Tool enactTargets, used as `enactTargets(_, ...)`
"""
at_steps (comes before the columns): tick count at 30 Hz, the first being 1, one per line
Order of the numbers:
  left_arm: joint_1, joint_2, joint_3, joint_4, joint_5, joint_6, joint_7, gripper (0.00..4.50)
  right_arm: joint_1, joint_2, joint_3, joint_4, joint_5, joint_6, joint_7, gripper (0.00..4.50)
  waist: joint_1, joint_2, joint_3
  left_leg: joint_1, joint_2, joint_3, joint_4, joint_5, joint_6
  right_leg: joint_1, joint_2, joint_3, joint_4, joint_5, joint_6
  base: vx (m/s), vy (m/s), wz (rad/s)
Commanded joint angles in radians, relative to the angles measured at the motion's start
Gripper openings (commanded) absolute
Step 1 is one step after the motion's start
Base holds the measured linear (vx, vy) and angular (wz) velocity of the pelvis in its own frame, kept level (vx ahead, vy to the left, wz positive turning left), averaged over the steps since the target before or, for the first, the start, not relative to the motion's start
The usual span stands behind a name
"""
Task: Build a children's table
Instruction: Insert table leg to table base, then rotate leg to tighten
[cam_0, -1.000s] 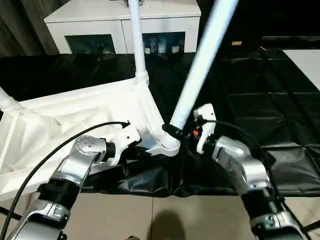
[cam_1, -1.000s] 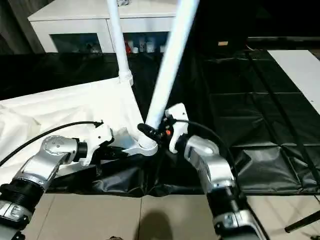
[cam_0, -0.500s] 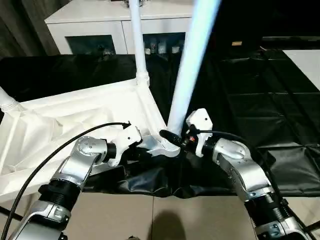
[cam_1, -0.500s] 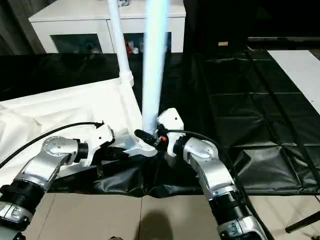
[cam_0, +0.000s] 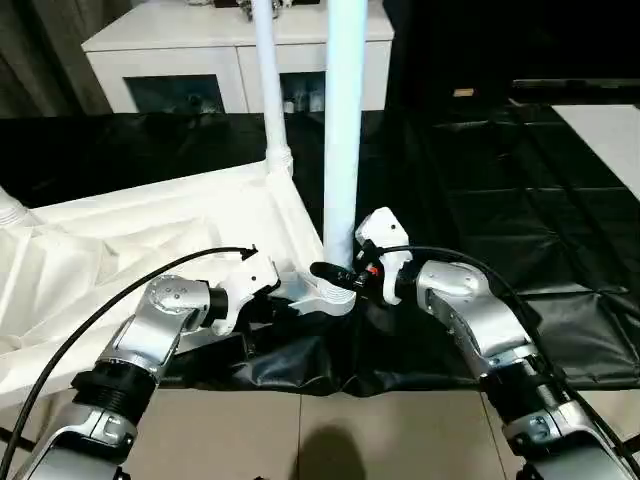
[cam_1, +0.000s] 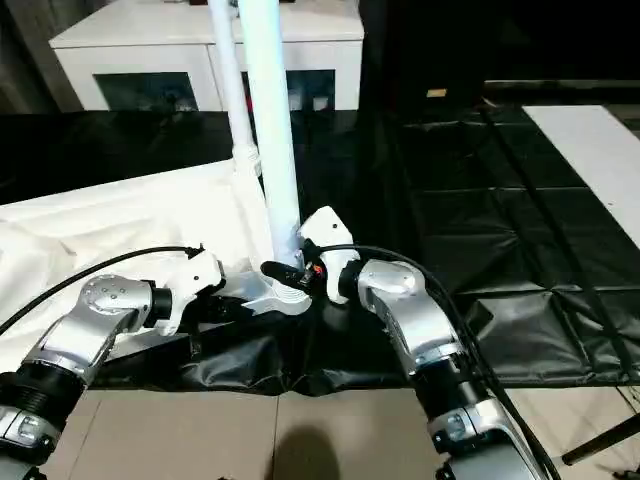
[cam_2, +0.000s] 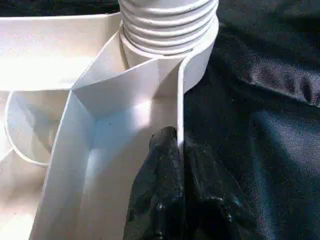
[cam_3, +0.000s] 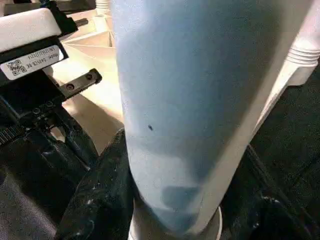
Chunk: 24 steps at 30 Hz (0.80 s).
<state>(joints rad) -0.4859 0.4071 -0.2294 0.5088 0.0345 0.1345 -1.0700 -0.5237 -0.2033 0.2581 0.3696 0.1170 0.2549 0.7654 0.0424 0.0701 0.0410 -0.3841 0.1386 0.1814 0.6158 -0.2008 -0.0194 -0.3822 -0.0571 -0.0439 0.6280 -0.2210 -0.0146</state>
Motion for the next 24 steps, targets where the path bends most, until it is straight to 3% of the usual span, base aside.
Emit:
enactTargets(1,-0.013,-0.015,0.057,-0.013,-0.052,-0.016,0.036,0.00,0.057,0.001,0.066,0.120,-0.046,0.064,0.018,1.86,0.006,-0.015,-0.049,0.016,0.098,-0.045,-0.089,-0.203,0.049,0.033,-0.111,0.059,-0.079,-0.154,-0.243,0.000,0.000,0.00)
enactTargets(11,-0.020,-0.006,0.057,0.007,-0.039,-0.019,0.061,0.00,0.065,0.015,0.042,0.124,-0.053,0.015,-0.023,1.86,0.002,-0.014,-0.046,0.017,0.099,-0.047,-0.094,-0.244,0.034,0.029,-0.111,0.060,-0.085,-0.209,-0.236,0.000,0.000,0.00)
enactTargets(15,-0.022,-0.028,0.071,0.000,-0.039,0.013,0.114,0.00,0.083,0.059,-0.011,0.125,-0.072,0.001,-0.181,1.86,-0.003,-0.014,-0.044,0.018,0.100,-0.048,-0.098,-0.265,0.019,0.025,-0.112,0.062,-0.087,-0.234,-0.229,0.000,0.000,0.00)
enactTargets(18,-0.023,-0.037,0.070,-0.005,-0.033,0.027,0.136,0.00,0.085,0.079,-0.025,0.135,-0.083,0.006,-0.246,1.86,-0.007,-0.013,-0.040,0.023,0.098,-0.049,-0.102,-0.315,-0.004,0.018,-0.111,0.064,-0.094,-0.303,-0.210,0.000,0.000,0.00)
enactTargets(21,-0.023,-0.090,0.064,-0.033,-0.022,0.089,0.206,0.00,0.058,0.134,-0.091,0.206,-0.099,0.026,-0.451,1.86,-0.012,-0.012,-0.037,0.020,0.097,-0.053,-0.106,-0.334,-0.017,0.017,-0.114,0.065,-0.098,-0.355,-0.198,0.000,0.000,0.00)
enactTargets(24,-0.041,-0.162,0.066,-0.032,-0.007,0.164,0.315,0.00,0.017,0.182,-0.172,0.280,-0.083,0.051,-0.631,1.86,-0.014,-0.014,-0.036,0.028,0.095,-0.056,-0.107,-0.373,-0.036,0.011,-0.112,0.065,-0.106,-0.406,-0.177,0.000,0.000,0.00)
